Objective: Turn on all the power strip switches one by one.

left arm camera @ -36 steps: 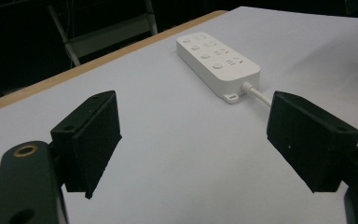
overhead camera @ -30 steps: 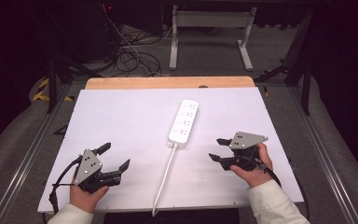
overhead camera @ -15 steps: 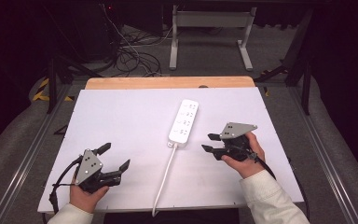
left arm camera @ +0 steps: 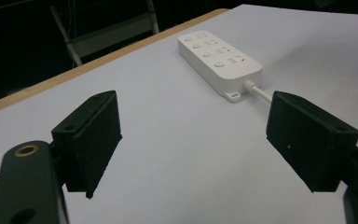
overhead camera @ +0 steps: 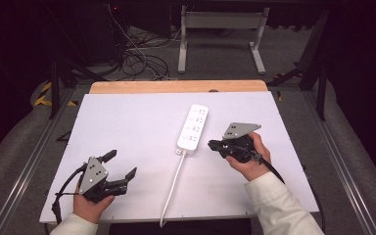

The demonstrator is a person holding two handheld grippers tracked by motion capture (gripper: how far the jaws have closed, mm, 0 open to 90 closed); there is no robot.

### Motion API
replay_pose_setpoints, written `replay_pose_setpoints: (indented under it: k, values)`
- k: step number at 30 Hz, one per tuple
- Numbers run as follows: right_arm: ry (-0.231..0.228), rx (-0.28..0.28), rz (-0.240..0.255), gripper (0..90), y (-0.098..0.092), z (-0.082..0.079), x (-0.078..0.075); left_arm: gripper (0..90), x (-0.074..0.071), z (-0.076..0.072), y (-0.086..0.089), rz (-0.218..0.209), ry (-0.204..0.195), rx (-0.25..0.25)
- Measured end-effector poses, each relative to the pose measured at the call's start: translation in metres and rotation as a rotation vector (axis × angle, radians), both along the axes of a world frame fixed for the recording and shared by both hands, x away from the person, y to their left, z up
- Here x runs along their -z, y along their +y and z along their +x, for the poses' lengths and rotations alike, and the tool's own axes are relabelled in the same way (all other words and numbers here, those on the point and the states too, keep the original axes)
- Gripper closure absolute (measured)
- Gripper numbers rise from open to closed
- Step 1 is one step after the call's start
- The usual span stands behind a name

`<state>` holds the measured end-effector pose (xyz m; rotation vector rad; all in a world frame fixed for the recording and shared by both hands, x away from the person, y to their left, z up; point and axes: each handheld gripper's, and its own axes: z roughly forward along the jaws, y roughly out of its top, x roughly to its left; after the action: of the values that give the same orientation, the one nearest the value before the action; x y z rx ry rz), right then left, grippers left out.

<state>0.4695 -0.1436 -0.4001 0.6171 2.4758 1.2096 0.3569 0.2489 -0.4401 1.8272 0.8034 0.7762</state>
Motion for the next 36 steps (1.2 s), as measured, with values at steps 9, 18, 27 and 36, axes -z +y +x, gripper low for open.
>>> replay_pose_setpoints:
  k: [9,18,27,36]
  values:
    - [-0.035,-0.027,-0.031,90.0,0.017,0.016,0.004,18.3,0.001,0.0,-0.001,-0.003,0.005,0.002]
    - [0.024,-0.046,0.018,90.0,0.036,0.034,0.011,18.3,0.001,0.0,0.0,-0.004,0.006,0.005]
    - [0.04,-0.023,0.012,90.0,0.053,0.054,0.023,18.3,0.001,0.001,0.0,0.009,0.007,0.004]
    - [0.132,0.026,0.043,90.0,0.06,0.073,0.035,18.3,0.001,0.001,-0.001,0.0,0.012,0.003]
